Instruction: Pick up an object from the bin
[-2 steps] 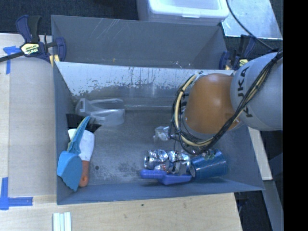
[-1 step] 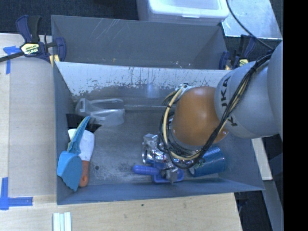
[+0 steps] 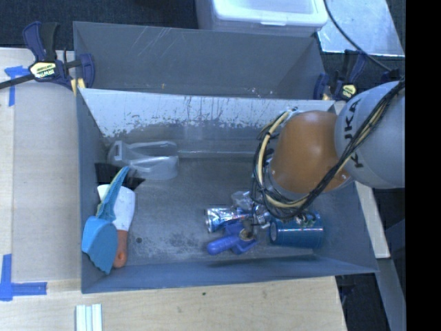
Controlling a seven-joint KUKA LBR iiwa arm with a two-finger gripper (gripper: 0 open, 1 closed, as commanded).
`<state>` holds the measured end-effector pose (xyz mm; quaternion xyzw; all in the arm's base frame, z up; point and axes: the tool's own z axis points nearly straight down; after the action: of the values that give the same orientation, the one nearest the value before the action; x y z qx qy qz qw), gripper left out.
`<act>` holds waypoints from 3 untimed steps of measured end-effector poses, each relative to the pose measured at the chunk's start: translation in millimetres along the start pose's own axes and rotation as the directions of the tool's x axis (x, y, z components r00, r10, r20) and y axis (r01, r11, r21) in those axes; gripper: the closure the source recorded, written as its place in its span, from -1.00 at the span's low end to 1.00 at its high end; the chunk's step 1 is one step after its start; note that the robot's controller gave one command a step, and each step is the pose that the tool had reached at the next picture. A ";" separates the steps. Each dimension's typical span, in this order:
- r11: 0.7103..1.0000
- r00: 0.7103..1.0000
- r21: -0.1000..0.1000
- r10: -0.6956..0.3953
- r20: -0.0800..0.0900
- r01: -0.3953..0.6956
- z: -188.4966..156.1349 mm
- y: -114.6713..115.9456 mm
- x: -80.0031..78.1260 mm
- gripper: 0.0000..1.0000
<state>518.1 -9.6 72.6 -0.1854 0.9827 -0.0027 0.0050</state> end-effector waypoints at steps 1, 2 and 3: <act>1.000 1.000 0.000 0.000 0.000 0.000 0.0 0.0 0.0 1.00; 1.000 1.000 0.000 0.000 0.002 0.000 -1.8 -0.1 -0.5 1.00; 1.000 1.000 -0.002 0.001 -0.004 -0.001 -17.6 0.6 1.1 1.00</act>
Offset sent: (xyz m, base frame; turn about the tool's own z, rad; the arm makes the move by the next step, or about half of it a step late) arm 0.0002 0.0000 0.0042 -0.0001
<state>516.6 -9.4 90.2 -0.1848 0.9828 -0.0019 0.0029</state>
